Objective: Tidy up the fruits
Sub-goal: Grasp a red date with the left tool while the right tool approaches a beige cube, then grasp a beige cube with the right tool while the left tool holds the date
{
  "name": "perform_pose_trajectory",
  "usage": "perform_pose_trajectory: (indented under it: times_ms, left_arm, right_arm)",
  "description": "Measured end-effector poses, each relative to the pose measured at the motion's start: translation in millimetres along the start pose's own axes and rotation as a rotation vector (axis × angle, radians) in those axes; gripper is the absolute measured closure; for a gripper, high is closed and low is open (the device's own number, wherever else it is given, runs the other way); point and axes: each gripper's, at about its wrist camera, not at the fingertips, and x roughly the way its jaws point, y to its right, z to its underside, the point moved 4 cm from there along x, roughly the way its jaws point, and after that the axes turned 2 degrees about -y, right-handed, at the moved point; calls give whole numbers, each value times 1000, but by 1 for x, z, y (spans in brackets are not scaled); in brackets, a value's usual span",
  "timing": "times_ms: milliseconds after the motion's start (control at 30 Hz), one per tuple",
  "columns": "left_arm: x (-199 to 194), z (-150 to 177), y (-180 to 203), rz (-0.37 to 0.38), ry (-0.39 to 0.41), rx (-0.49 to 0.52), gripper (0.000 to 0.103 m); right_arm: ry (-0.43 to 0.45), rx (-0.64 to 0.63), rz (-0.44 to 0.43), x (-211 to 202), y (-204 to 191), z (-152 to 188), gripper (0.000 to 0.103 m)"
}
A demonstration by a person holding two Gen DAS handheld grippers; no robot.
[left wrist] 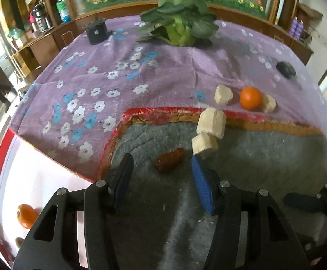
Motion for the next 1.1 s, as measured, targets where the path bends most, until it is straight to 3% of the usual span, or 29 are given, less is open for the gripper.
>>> perform_pose_trajectory:
  times_ms: [33, 100, 167, 433, 633, 733, 933, 1100]
  left_arm:
    - [3, 0, -1, 1, -4, 9, 50]
    - [5, 1, 2, 1, 2, 34, 68]
    - [7, 3, 5, 25, 6, 42, 77]
    - [-13, 8, -6, 50, 37, -22, 77]
    - [-53, 18, -22, 48, 109, -55, 77]
    - [-67, 23, -37, 34, 129, -78, 77]
    - [-68, 34, -51, 24, 125, -88, 77]
    - [-56, 41, -52, 36, 90, -106, 77]
  right_arm:
    - [4, 0, -3, -1, -1, 0, 61]
    - [7, -3, -7, 0, -2, -1, 61]
    - [7, -5, -2, 0, -3, -1, 61]
    - [22, -23, 24, 5, -13, -26, 61]
    - [3, -6, 28, 41, -24, -58, 61]
    - [17, 9, 73, 56, -28, -74, 61]
    - [29, 78, 112, 78, -25, -88, 61]
    - [15, -13, 199, 83, -31, -86, 71]
